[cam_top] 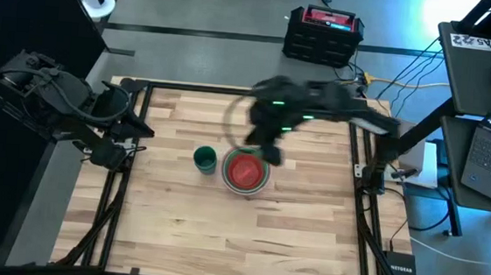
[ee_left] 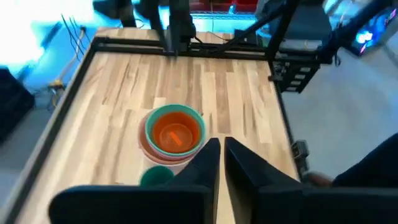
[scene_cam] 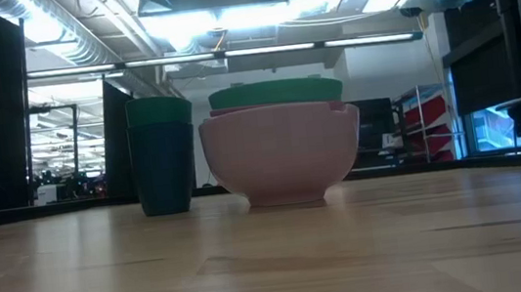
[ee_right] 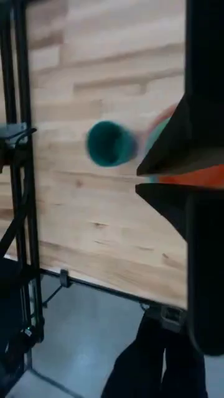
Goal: Nest bowls inside each other
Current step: Return to Home Position
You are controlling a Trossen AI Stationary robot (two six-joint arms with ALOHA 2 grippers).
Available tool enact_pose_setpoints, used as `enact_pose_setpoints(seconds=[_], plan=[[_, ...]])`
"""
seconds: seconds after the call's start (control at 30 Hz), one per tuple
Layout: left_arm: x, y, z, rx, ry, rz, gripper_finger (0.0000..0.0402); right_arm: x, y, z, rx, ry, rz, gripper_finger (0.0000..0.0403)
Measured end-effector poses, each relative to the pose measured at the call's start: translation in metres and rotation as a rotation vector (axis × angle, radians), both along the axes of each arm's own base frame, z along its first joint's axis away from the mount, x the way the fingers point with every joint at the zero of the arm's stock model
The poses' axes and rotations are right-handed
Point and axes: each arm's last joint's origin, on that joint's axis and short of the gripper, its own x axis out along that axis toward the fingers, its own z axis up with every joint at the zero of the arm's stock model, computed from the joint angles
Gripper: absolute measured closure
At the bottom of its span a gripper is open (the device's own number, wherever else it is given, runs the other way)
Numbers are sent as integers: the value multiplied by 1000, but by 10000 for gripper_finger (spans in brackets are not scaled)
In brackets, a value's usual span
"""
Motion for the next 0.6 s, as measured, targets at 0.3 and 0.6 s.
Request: enact_pose_setpoints(seconds=[0.3,0.6], plan=[[-45,23,10,51,-121,64,401,-177,51,74,-53,-244,-361,402],[-60,33,15,6,-207,198,402,-245,66,52,-82,-442,-402,402]])
